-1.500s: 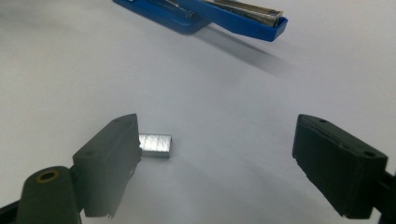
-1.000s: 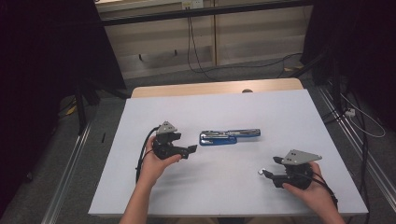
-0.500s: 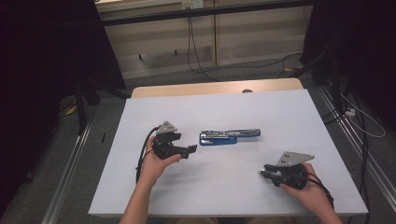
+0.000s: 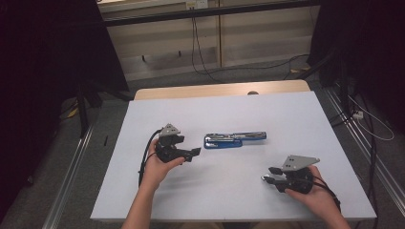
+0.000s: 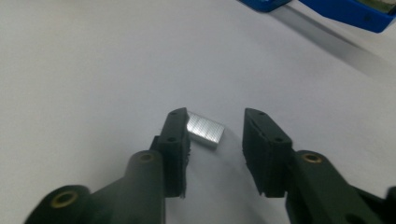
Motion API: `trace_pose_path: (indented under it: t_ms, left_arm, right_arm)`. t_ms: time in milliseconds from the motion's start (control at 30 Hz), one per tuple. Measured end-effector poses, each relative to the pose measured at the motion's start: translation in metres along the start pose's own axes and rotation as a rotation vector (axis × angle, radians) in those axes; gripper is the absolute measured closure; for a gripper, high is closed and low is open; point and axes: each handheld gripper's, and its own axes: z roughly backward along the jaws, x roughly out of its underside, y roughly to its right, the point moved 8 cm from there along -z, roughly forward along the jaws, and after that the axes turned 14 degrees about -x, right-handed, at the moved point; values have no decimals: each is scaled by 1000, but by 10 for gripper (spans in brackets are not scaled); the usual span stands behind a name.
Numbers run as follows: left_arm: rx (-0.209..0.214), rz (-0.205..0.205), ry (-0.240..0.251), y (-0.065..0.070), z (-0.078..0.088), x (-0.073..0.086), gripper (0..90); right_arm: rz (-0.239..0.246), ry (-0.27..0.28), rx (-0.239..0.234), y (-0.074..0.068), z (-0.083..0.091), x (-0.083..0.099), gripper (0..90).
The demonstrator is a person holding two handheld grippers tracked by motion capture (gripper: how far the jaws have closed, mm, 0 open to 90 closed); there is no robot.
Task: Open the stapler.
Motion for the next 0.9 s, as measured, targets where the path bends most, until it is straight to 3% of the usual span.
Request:
trace_pose_path:
  t_ms: [133,267,500,633,833,900]
  left_arm:
    - [4,-3,-4,0,-1,1,133]
    - [3,-8,-4,0,-1,0,133]
    - [-1,4,-3,-2,0,1,133]
    - [-3,8,0,-3,1,0,134]
    - [-4,8,0,-2,1,0,134]
    - [-5,6,0,-3,1,0,134]
  right_arm:
    - [14,-3,-13,2,-5,-3,498]
    - [43,-31,-31,0,-12,-5,591]
    - [28,-23,-57,-4,-10,-3,676]
    - [20,-25,-71,-6,-7,0,770]
    - [16,-22,-86,-7,-10,-2,732]
    - [12,-35,-85,-7,-11,-3,788]
